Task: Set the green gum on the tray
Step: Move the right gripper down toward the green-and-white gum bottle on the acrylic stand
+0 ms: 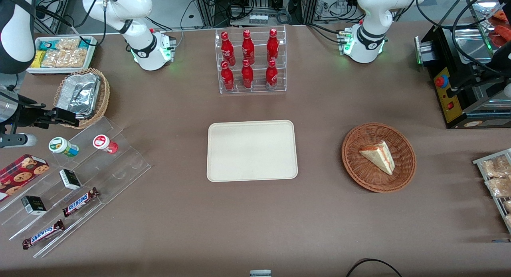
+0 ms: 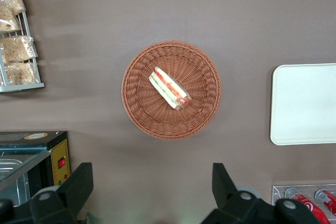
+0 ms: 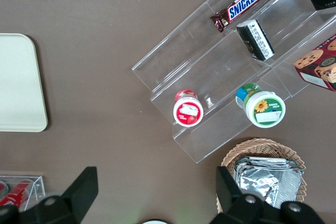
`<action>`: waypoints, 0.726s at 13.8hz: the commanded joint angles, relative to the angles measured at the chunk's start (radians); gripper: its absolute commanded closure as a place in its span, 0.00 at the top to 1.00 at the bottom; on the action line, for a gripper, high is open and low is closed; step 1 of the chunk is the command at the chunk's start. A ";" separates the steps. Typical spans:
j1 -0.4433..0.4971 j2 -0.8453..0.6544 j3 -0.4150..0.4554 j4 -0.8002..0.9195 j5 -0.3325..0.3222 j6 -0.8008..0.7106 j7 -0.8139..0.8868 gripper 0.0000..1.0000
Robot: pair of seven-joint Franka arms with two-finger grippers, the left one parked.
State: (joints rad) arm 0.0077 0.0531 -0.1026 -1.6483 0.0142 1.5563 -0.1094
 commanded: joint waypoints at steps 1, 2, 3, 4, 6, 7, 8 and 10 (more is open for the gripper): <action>0.000 0.011 -0.002 0.030 0.000 -0.021 -0.009 1.00; 0.000 0.011 -0.002 0.028 0.000 -0.018 -0.010 1.00; -0.003 0.014 -0.003 0.024 0.001 -0.007 -0.012 1.00; -0.008 0.016 -0.003 0.022 0.001 0.004 -0.012 1.00; -0.014 0.025 -0.009 -0.001 0.000 0.042 -0.013 1.00; -0.015 0.025 -0.014 -0.020 -0.002 0.063 -0.039 1.00; -0.035 0.025 -0.014 -0.043 -0.005 0.086 -0.097 1.00; -0.089 0.031 -0.014 -0.108 -0.007 0.169 -0.293 1.00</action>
State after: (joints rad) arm -0.0344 0.0844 -0.1147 -1.6949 0.0119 1.6517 -0.2582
